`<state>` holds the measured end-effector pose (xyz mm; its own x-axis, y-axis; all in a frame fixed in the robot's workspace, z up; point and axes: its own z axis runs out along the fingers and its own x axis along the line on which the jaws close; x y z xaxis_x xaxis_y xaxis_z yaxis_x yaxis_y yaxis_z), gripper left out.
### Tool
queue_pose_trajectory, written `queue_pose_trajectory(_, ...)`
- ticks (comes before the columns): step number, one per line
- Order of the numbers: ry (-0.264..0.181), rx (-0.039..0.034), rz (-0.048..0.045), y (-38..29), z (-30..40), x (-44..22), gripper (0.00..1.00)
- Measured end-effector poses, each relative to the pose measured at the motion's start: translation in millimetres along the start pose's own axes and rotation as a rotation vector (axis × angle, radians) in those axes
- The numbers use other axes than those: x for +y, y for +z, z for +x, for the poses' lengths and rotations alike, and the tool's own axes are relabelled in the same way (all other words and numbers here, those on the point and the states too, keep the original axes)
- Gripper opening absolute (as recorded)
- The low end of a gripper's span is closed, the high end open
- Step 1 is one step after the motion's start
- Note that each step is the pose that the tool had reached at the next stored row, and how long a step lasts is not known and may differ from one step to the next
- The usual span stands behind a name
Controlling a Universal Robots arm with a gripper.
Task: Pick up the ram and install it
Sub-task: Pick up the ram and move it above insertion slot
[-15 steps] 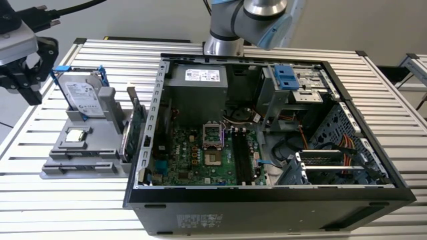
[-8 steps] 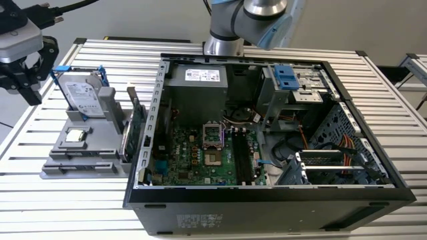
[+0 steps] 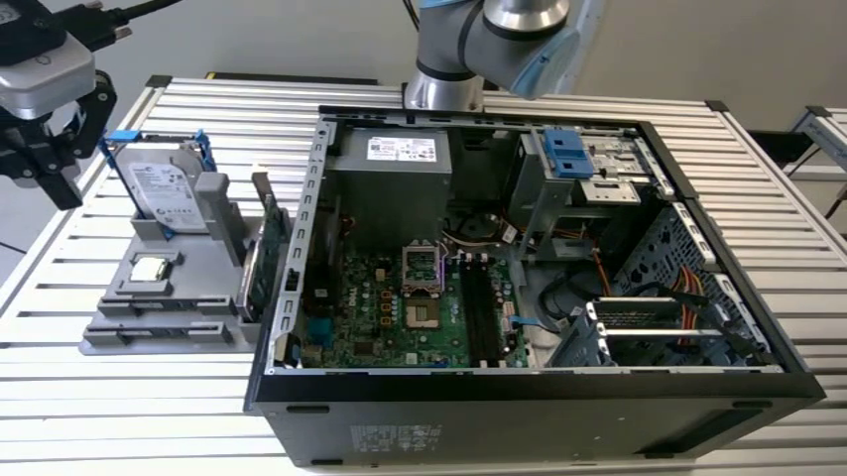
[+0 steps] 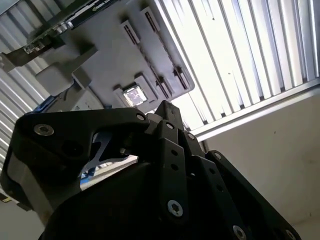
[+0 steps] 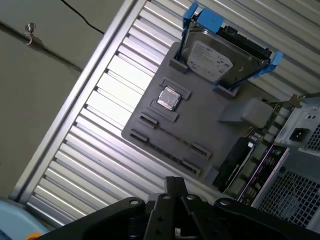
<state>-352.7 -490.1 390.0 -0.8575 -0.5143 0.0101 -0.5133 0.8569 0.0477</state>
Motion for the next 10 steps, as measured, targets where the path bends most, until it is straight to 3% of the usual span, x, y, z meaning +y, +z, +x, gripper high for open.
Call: queue_pose_trajectory(10,-0.105,0.005,0.001,0.0,0.0,0.0,0.0)
